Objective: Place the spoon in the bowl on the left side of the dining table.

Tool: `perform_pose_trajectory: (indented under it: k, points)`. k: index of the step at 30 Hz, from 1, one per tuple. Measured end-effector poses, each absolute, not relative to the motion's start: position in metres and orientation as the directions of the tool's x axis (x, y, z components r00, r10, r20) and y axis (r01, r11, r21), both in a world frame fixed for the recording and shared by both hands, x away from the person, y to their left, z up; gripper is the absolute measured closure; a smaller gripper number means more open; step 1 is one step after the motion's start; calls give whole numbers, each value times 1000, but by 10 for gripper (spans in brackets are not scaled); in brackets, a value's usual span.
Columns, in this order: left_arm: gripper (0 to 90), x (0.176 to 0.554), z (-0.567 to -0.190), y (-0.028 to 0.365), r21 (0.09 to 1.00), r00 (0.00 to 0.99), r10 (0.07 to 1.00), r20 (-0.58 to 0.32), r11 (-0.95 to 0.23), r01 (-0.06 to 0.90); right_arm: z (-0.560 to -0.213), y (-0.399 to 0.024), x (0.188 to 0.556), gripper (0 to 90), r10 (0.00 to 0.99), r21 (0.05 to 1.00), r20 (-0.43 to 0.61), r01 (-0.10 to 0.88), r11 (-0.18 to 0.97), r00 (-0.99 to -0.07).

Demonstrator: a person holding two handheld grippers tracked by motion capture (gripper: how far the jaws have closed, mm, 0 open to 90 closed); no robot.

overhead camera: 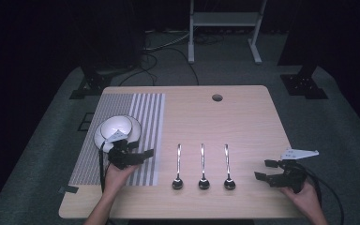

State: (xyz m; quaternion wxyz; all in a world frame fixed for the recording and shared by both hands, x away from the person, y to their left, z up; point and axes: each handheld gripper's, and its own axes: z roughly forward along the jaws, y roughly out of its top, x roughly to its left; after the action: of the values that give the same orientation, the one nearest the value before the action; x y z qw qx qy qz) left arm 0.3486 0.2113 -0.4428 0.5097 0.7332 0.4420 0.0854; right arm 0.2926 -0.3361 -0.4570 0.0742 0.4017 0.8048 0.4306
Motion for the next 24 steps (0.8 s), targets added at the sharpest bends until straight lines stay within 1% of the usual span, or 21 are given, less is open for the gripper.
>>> perform_pose_trajectory:
  k: [3, 7, 17, 18, 24]
  points:
    - [92, 348, -443, 211, 822, 596, 737, -319, -97, 561, -453, -324, 294, 207, 678, 743, 206, 564, 360, -706]
    - [92, 349, -442, 212, 823, 594, 737, -323, -91, 560, -446, -309, 295, 207, 643, 741, 189, 538, 402, -742]
    - [92, 349, -443, 213, 821, 594, 735, -327, -91, 564, -435, -282, 301, 213, 585, 741, 176, 497, 452, -792]
    - [92, 349, -444, 213, 818, 593, 735, -328, -93, 567, -435, -276, 305, 213, 569, 733, 169, 488, 474, -805]
    - [92, 350, -444, 213, 818, 591, 736, -330, -90, 568, -432, -263, 310, 215, 541, 720, 160, 473, 508, -826]
